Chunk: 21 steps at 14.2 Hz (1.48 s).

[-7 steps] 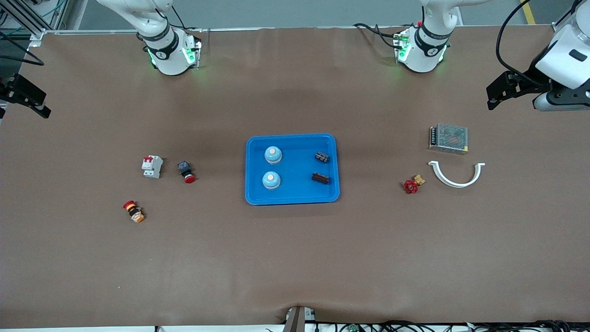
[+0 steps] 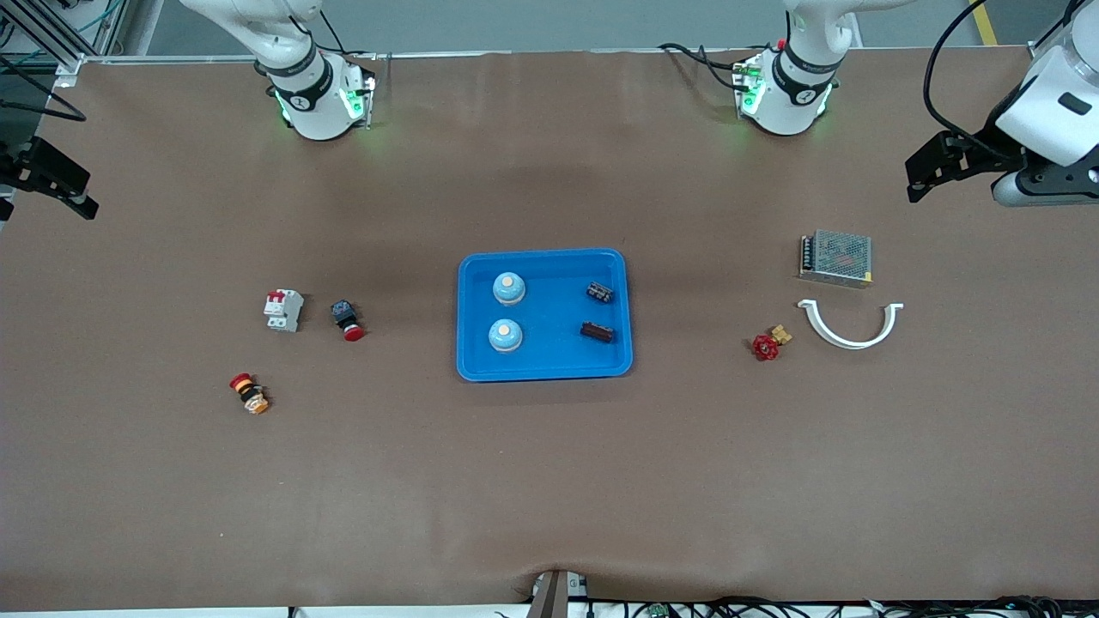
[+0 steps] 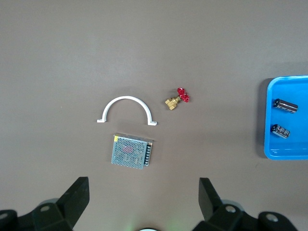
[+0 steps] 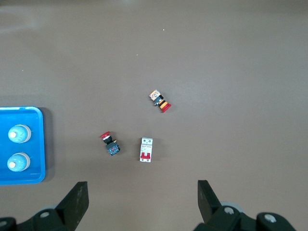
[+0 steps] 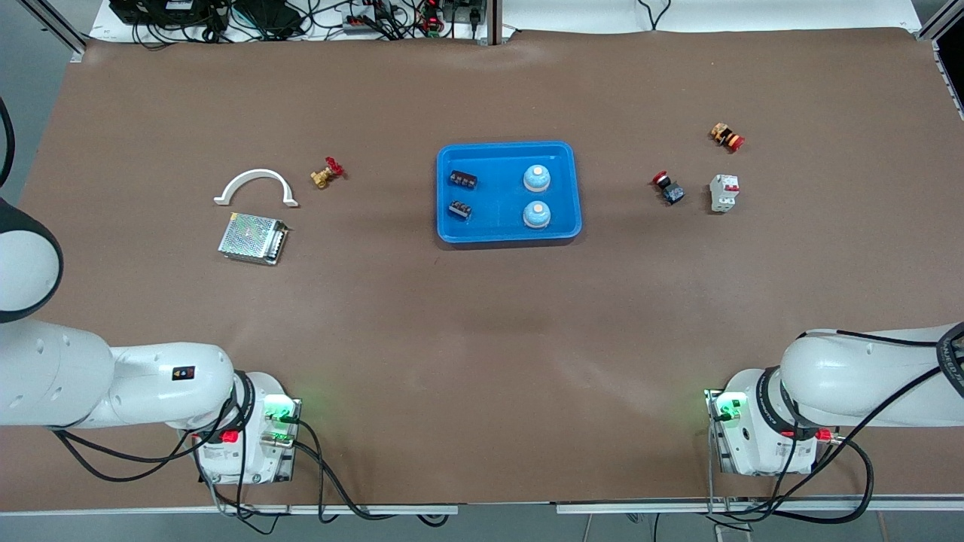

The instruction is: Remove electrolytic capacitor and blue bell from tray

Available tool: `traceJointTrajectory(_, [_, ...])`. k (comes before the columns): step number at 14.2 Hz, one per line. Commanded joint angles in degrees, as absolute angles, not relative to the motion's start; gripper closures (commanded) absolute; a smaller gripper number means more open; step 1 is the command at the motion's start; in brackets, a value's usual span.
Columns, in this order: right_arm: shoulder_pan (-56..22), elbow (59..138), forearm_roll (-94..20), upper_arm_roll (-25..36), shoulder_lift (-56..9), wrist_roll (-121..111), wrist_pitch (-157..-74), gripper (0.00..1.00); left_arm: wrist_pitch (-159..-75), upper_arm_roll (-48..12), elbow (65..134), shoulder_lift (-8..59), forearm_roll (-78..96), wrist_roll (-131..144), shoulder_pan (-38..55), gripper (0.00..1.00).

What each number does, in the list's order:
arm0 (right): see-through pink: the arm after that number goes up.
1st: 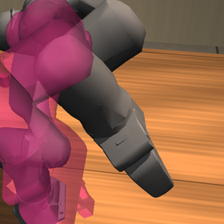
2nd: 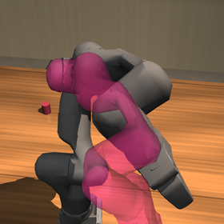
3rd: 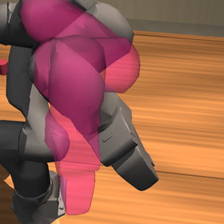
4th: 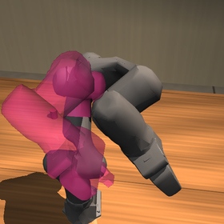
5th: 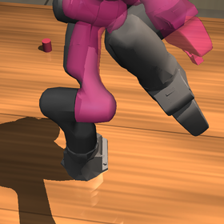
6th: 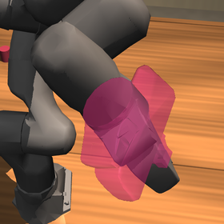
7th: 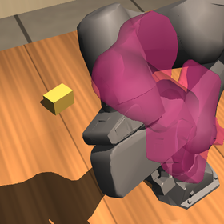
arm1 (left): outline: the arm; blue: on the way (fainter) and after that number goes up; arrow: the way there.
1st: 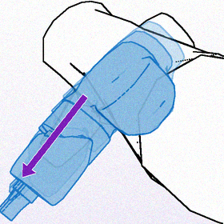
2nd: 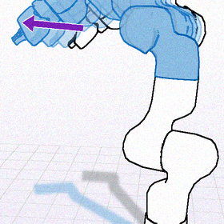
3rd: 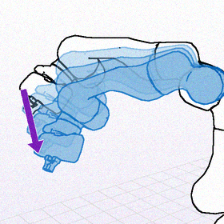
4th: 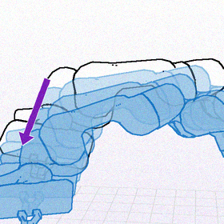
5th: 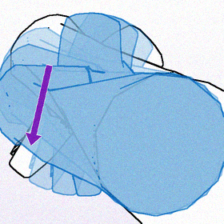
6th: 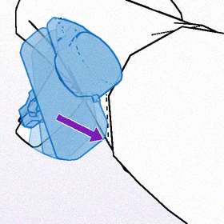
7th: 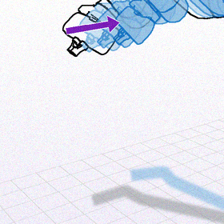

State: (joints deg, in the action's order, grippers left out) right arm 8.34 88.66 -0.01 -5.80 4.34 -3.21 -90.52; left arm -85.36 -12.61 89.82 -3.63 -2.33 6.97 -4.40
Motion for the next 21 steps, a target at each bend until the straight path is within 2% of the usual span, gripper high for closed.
traceJointTrajectory(1, [8.3,87.9,-0.4,-6.0,4.3,-3.2,-89.6,0.0,-84.2,-12.7,88.7,-3.3,-1.9,6.4,-4.5,0.0])
traceJointTrajectory(4, [6.3,87.6,-0.4,-6.0,4.1,-3.3,-90.4,0.0,-84.2,-12.8,89.6,-2.5,-1.7,6.2,-4.2,0.0])
traceJointTrajectory(7, [2.0,87.7,-0.9,-6.0,2.6,-3.3,-90.6,0.0,-85.4,-15.5,93.5,-1.8,-0.2,8.1,-4.2,0.0])
traceJointTrajectory(11, [-5.1,87.2,-0.5,-6.0,-4.0,-3.3,-90.9,0.0,-89.8,-19.8,97.3,0.5,-0.1,15.3,-4.2,0.0])
traceJointTrajectory(16, [-13.5,87.2,-0.5,-6.0,-10.0,-3.3,-97.8,0.0,-99.8,-26.1,106.0,2.1,-0.1,26.3,-4.2,0.0])
traceJointTrajectory(21, [-19.0,87.7,-1.1,-6.0,-15.2,-0.4,-105.5,0.0,-106.8,-31.5,109.8,6.4,-0.4,37.1,-4.0,0.0])
